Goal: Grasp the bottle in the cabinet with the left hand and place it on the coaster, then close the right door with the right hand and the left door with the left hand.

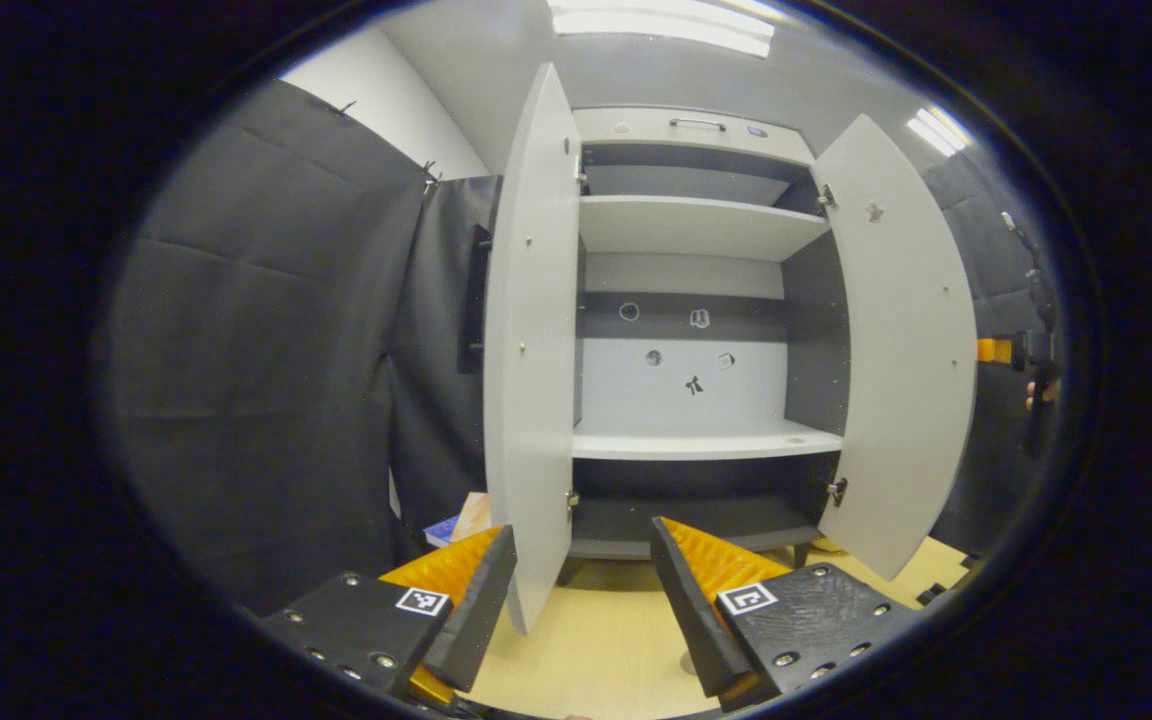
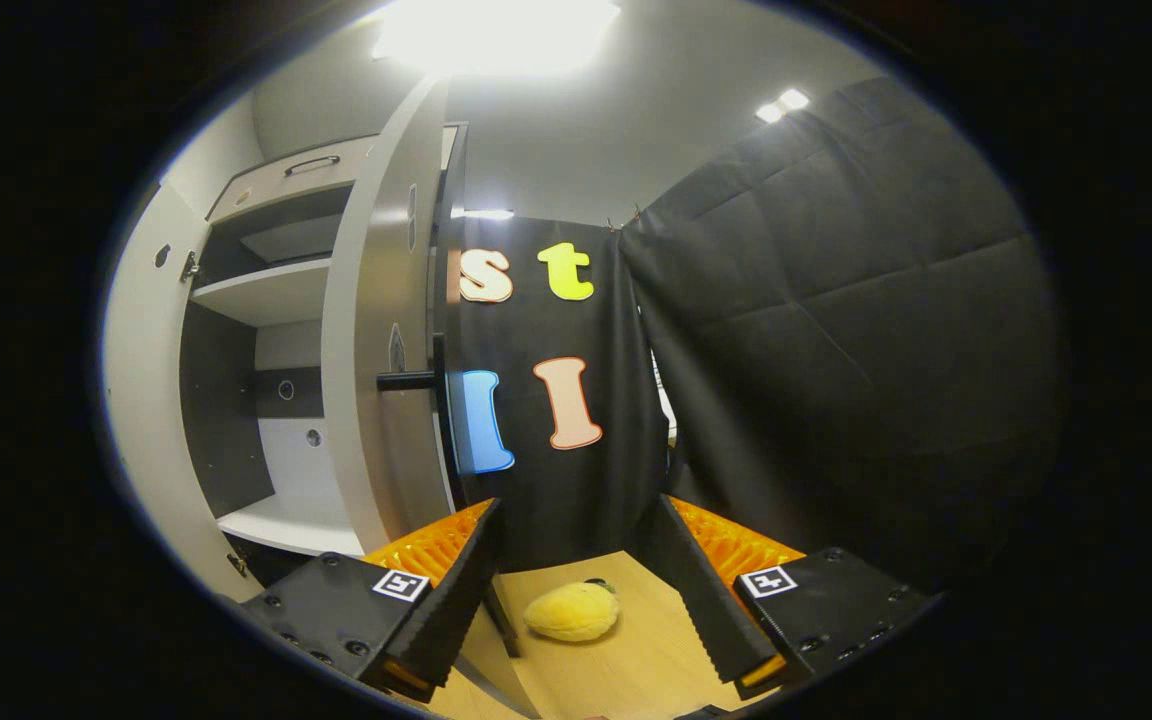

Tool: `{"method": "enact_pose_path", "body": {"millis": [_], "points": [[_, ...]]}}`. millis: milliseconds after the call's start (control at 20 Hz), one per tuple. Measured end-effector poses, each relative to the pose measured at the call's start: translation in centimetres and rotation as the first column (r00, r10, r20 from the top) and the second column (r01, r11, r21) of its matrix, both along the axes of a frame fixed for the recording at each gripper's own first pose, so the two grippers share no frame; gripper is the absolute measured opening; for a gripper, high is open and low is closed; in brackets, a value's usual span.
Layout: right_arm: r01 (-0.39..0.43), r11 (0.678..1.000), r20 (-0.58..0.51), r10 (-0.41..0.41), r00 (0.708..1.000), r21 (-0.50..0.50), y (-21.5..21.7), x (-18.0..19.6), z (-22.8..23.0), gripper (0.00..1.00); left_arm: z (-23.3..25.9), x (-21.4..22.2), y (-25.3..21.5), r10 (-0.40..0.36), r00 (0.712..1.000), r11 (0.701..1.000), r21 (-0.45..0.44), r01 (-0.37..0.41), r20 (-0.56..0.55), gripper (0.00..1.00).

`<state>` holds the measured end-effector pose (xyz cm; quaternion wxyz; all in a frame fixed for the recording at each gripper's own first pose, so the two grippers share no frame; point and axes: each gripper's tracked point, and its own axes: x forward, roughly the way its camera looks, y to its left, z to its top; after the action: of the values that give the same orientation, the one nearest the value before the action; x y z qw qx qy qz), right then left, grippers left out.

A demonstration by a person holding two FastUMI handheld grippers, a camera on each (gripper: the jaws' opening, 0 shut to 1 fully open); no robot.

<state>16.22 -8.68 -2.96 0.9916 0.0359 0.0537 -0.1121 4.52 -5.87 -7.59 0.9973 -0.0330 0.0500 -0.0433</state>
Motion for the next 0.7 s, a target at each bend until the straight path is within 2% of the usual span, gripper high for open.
{"method": "enact_pose_path", "body": {"millis": [50, 100, 150, 200, 300, 350, 500, 550, 600, 650, 700], "points": [[-0.008, 1.0, -0.001, 0.008, 1.0, -0.008, 0.3, 0.0, 0.1, 0.97, 0.1, 0.4, 1.1, 0.014, 1.0, 1.0, 0.002, -0.014, 0.004, 0.87], [-0.019, 1.0, -0.001, 0.019, 1.0, -0.008, 0.6, -0.1, 0.3, 0.97, 0.1, 0.5, 2.2, 0.028, 1.0, 1.0, 0.0, -0.028, 0.007, 0.87], [-0.028, 1.0, -0.006, 0.028, 1.0, -0.008, 0.9, -0.2, 0.2, 0.96, 0.1, 1.0, 3.0, 0.037, 0.999, 0.999, -0.002, -0.037, 0.007, 0.82], [-0.029, 1.0, -0.006, 0.029, 1.0, -0.009, 1.2, -0.3, 0.3, 0.96, 0.1, 1.6, 3.7, 0.045, 0.999, 0.999, -0.007, -0.045, 0.009, 0.87], [-0.031, 0.999, -0.005, 0.031, 1.0, -0.011, 1.9, -0.5, 0.4, 0.96, 0.4, 2.5, 4.7, 0.042, 0.999, 0.999, -0.024, -0.042, 0.018, 0.87], [-0.035, 0.999, -0.003, 0.035, 0.999, -0.012, 2.4, -0.5, 0.4, 0.96, 0.6, 2.9, 5.1, 0.043, 0.999, 0.999, -0.032, -0.042, 0.024, 0.82], [-0.069, 0.998, 0.012, 0.069, 0.998, 0.001, 4.3, -0.9, 0.5, 0.96, 0.0, 3.2, 5.4, 0.041, 0.999, 0.998, -0.045, -0.039, 0.035, 0.87], [-0.079, 0.997, 0.016, 0.078, 0.997, 0.011, 4.9, -1.0, 0.5, 0.94, 0.1, 3.4, 5.6, 0.036, 0.999, 0.999, -0.039, -0.035, 0.038, 0.87], [-0.087, 0.996, 0.023, 0.087, 0.996, 0.014, 5.5, -1.0, 0.6, 0.87, 0.0, 3.6, 5.6, 0.032, 0.999, 0.999, -0.032, -0.031, 0.041, 0.82], [-0.092, 0.996, 0.028, 0.092, 0.995, 0.013, 6.0, -1.1, 0.5, 0.9, 0.0, 3.8, 5.7, 0.028, 0.999, 0.999, -0.026, -0.027, 0.042, 0.82], [-0.095, 0.995, 0.034, 0.095, 0.995, 0.009, 6.5, -1.1, 0.5, 0.87, -0.1, 3.9, 5.6, 0.022, 0.999, 0.999, -0.026, -0.02, 0.041, 0.82]]}}
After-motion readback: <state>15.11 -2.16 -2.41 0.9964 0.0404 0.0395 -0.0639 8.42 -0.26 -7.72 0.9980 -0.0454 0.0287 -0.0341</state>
